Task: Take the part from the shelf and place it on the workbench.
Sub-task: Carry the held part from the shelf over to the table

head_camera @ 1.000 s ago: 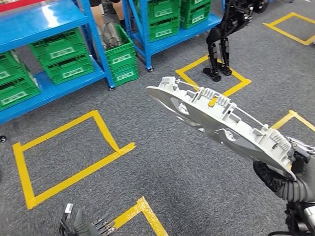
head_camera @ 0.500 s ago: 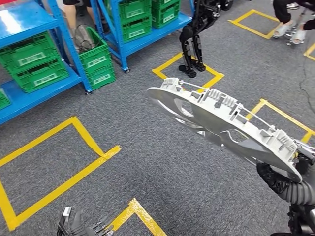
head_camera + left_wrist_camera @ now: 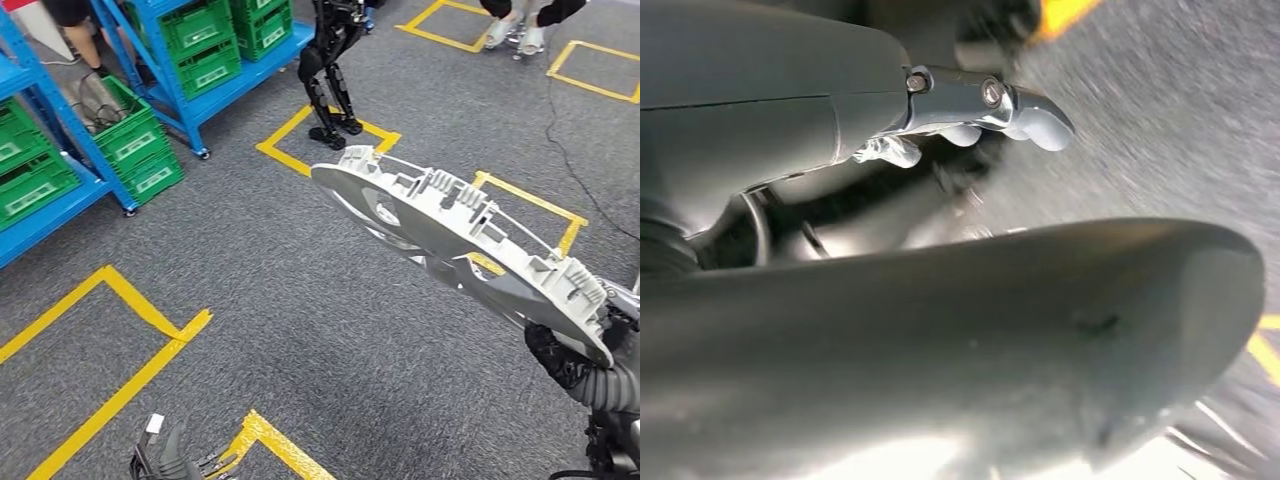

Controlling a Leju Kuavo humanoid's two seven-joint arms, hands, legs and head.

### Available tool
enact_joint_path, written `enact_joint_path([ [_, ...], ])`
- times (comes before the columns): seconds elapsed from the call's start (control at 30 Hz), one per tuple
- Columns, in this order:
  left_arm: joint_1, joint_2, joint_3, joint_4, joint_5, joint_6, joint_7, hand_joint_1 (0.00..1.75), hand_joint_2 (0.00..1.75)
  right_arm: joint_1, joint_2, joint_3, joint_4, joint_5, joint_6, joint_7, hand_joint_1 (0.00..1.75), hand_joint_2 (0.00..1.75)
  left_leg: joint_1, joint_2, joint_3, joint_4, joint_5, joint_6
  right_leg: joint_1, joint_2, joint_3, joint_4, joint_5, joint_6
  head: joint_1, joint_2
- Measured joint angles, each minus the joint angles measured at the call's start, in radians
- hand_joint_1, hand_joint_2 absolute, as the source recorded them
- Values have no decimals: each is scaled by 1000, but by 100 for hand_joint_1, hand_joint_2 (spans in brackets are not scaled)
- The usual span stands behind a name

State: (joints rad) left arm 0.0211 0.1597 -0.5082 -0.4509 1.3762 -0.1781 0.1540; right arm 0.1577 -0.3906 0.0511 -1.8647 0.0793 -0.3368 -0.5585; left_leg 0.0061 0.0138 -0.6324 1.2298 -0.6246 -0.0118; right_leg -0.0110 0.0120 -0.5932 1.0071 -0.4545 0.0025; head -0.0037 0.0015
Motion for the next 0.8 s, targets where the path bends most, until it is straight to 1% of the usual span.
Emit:
enact_joint_path([
  [0.03,-6,9,-27,4,-38,-9,-2,0,0,-1,0,1,1,-1,2,-2,175,175,0,-4,-21,46,-11,1,1,12,-1,1,1,-1,0,0],
  [0.07,-14,19,-60,7,-82,-20,-4,0,0,-4,0,1,4,-2,5,-4,175,175,-1,-7,-27,59,-3,3,2,25,-1,2,1,-2,0,0],
  [0.1,-24,30,-99,12,-128,-33,-7,0,0,-8,0,2,7,-3,8,-7,175,175,-1,-10,-15,30,25,6,3,38,-1,3,2,-2,0,0],
  [0.13,-36,41,-140,16,-168,-43,-10,0,0,-14,0,3,10,-4,12,-9,175,175,-1,-20,12,-31,65,10,3,51,-1,5,2,-2,0,0],
  [0.17,-46,53,-179,21,-195,-51,-13,0,0,-20,0,4,13,-4,15,-11,175,175,0,-41,42,-98,98,17,3,63,-2,7,3,-1,0,0],
  [0.2,-54,63,-213,26,-209,-56,-15,0,0,-26,1,5,16,-4,17,-12,175,175,0,-61,68,-158,121,22,3,76,-4,9,4,2,1,0],
  [0.23,-61,72,-239,30,-214,-59,-16,0,0,-31,1,6,18,-5,18,-14,175,175,1,-76,84,-197,130,25,2,87,-9,11,7,7,0,0],
  [0.27,-65,80,-260,33,-217,-61,-17,0,0,-34,2,7,20,-5,19,-15,175,175,0,-82,90,-213,128,27,-1,98,-15,11,10,14,0,0],
  [0.3,-70,85,-275,35,-219,-62,-17,0,0,-35,2,8,22,-5,19,-15,175,175,-2,-75,91,-220,128,28,-4,110,-21,11,15,21,-1,0],
  [0.33,-75,89,-288,36,-225,-64,-18,0,0,-35,2,9,24,-5,20,-16,175,175,-1,-65,92,-227,130,30,-7,116,-27,10,17,28,-2,0],
  [0.37,-79,92,-301,37,-235,-67,-18,0,0,-35,2,9,26,-5,22,-16,175,175,0,-54,93,-234,135,33,-6,106,-34,15,14,33,0,0],
  [0.4,-85,95,-315,38,-250,-72,-20,0,0,-40,2,10,29,-5,24,-16,175,175,2,-42,96,-242,141,37,-5,83,-48,37,-1,37,3,0],
  [0.43,-89,97,-332,40,-266,-77,-21,0,0,-46,2,11,33,-5,28,-17,175,175,3,-29,97,-248,144,40,-4,54,-70,80,-26,39,7,0],
  [0.47,-93,99,-349,42,-281,-81,-21,0,0,-53,3,13,37,-5,31,-18,175,175,1,-16,98,-250,145,42,-3,24,-99,140,-57,43,10,0],
  [0.5,-95,102,-366,44,-290,-84,-21,0,0,-59,4,15,41,-5,34,-18,175,175,0,-3,97,-250,145,43,-5,7,-130,207,-86,47,12,0],
  [0.53,-96,103,-379,46,-296,-86,-21,0,0,-62,4,18,45,-5,36,-19,175,175,-1,10,97,-249,144,43,-7,-1,-152,257,-102,50,12,0],
  [0.57,-98,104,-389,48,-301,-87,-21,0,0,-62,4,21,49,-5,38,-19,175,175,-1,23,97,-248,143,43,-9,-6,-160,277,-102,53,12,0],
  [0.6,-101,104,-398,49,-305,-87,-21,0,0,-63,4,24,54,-5,40,-19,175,175,-1,35,97,-247,142,41,-12,-10,-148,260,-86,55,12,0],
  [0.63,-104,105,-406,50,-310,-87,-21,0,0,-65,4,27,58,-5,42,-19,175,175,-1,45,98,-245,139,38,-13,-20,-115,204,-56,57,12,0],
  [0.67,-108,105,-413,50,-315,-87,-21,0,0,-68,4,29,61,-5,43,-19,175,175,-1,55,99,-243,136,34,-13,-41,-76,132,-32,58,12,0],
  [0.7,-113,107,-419,50,-318,-87,-22,0,0,-71,4,30,64,-5,43,-20,175,175,-3,64,99,-239,132,28,-12,-58,-40,70,-14,55,12,0],
  [0.73,-115,110,-425,50,-323,-86,-23,0,0,-73,4,31,66,-5,43,-20,175,175,-5,72,99,-235,129,23,-9,-70,-15,27,-6,49,11,0],
  [0.77,-117,112,-430,50,-325,-85,-23,0,0,-74,4,31,67,-5,43,-21,175,175,-7,79,99,-233,128,18,-5,-73,-7,12,-7,42,10,0],
  [0.8,-119,114,-434,51,-328,-84,-24,0,0,-74,4,31,69,-4,43,-21,175,175,-8,87,99,-232,127,14,-2,-62,-7,12,-6,33,9,0],
])
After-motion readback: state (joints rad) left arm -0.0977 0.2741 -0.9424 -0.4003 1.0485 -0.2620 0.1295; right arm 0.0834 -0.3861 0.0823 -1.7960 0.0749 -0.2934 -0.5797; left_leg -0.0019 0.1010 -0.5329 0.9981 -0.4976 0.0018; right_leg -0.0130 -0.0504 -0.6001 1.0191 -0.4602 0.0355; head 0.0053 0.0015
